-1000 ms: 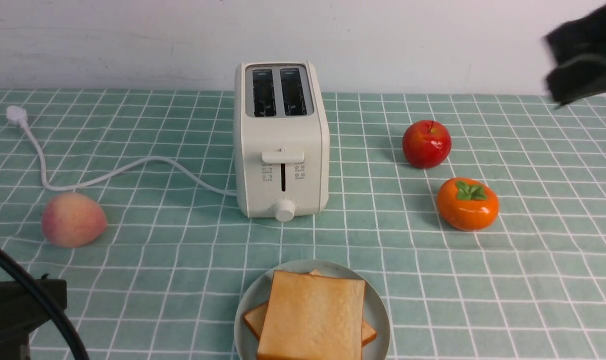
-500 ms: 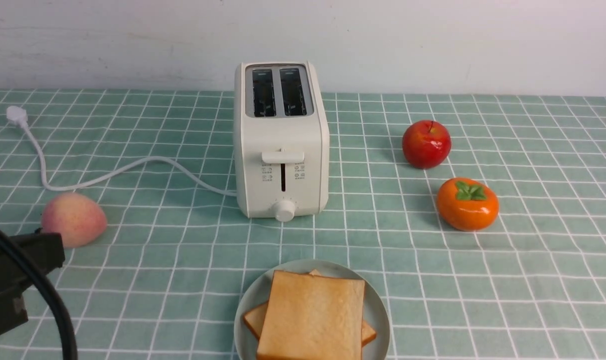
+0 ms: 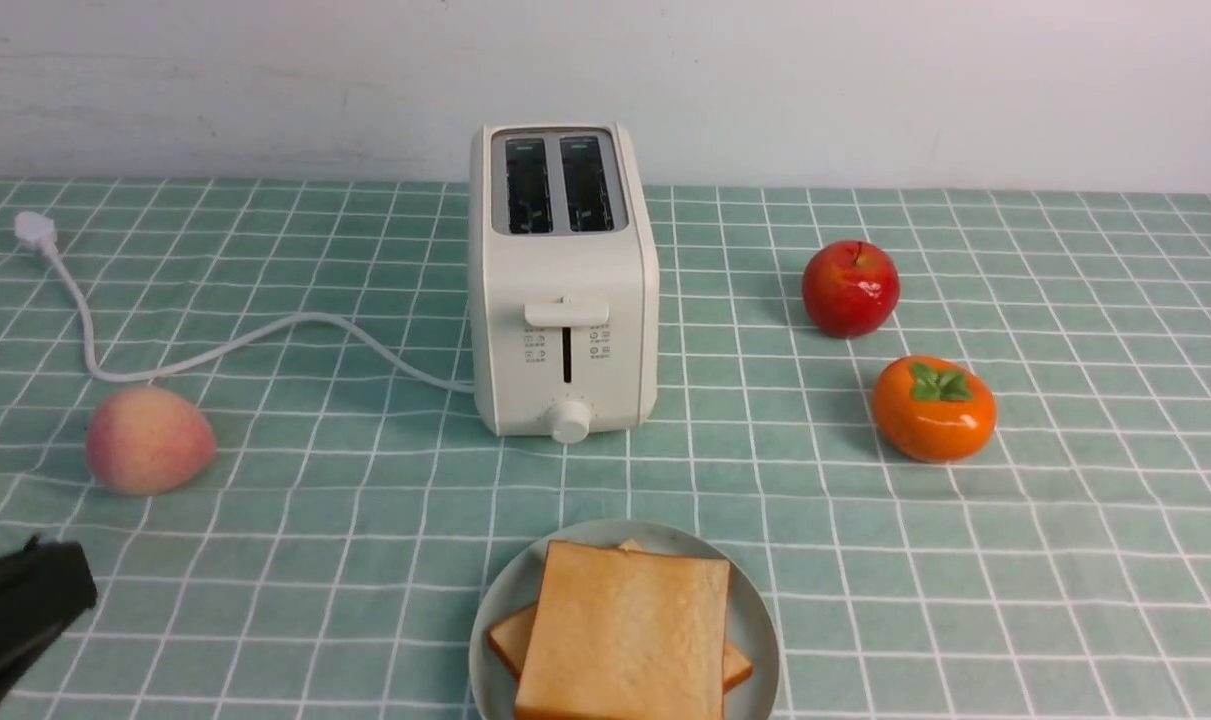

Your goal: Take toasted bread from bread machine on blue coffee table place on plate.

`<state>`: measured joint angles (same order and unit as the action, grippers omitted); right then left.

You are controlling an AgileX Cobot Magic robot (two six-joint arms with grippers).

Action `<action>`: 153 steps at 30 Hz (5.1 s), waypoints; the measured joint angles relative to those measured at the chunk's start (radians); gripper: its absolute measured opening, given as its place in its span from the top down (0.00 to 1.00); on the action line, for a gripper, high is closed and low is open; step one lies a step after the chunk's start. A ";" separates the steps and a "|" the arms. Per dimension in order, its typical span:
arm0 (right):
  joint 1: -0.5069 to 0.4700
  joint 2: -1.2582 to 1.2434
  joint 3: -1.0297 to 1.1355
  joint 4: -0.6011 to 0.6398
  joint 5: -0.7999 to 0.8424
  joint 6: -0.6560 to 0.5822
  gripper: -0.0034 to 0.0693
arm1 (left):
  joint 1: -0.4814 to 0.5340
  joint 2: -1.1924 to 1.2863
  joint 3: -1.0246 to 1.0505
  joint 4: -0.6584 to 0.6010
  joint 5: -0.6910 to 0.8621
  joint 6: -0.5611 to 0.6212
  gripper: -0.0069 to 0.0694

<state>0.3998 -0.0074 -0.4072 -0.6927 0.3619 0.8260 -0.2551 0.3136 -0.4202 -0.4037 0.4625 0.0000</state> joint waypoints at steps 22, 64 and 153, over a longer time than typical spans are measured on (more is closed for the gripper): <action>0.000 0.000 0.000 -0.003 0.000 0.003 0.89 | 0.000 -0.023 0.158 0.000 0.005 0.010 0.93; 0.000 0.000 0.001 -0.003 -0.001 0.003 0.82 | 0.136 -0.324 0.451 0.386 -0.075 -0.332 0.92; -0.460 -0.004 0.422 0.734 0.020 -0.803 0.68 | 0.136 -0.324 0.451 0.386 -0.072 -0.332 0.84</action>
<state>-0.0606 -0.0117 0.0152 0.0413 0.3818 0.0227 -0.1193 -0.0102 0.0305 -0.0181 0.3909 -0.3322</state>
